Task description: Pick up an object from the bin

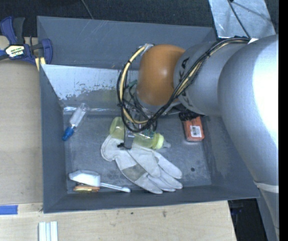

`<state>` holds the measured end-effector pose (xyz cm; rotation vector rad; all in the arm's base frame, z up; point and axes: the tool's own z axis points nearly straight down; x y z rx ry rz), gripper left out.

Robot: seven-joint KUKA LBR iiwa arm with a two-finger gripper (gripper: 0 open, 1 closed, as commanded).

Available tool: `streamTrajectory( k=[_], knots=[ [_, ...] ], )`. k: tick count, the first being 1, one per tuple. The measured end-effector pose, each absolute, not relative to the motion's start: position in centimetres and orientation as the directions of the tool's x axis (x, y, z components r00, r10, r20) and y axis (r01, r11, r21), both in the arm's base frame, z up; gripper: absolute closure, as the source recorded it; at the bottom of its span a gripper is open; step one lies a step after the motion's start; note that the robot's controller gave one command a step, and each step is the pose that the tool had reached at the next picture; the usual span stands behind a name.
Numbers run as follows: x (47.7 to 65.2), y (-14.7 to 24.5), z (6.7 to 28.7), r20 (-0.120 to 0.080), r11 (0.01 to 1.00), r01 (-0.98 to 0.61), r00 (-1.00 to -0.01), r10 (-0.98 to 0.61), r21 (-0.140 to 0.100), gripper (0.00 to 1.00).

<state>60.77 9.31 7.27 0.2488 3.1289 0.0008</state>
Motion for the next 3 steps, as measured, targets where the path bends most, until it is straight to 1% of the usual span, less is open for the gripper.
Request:
streamTrajectory(
  k=[1, 2, 3],
  knots=[
    [59.7, 9.2, 7.2, -0.004, 0.94, 0.342, -0.94, 0.342, 0.002, 0.0],
    [60.9, 9.2, 7.4, -0.008, 0.987, 0.159, -0.987, 0.159, 0.002, 1.0],
    [60.9, 9.2, 7.4, -0.008, 0.987, 0.159, -0.987, 0.159, 0.002, 1.0]
  ],
)
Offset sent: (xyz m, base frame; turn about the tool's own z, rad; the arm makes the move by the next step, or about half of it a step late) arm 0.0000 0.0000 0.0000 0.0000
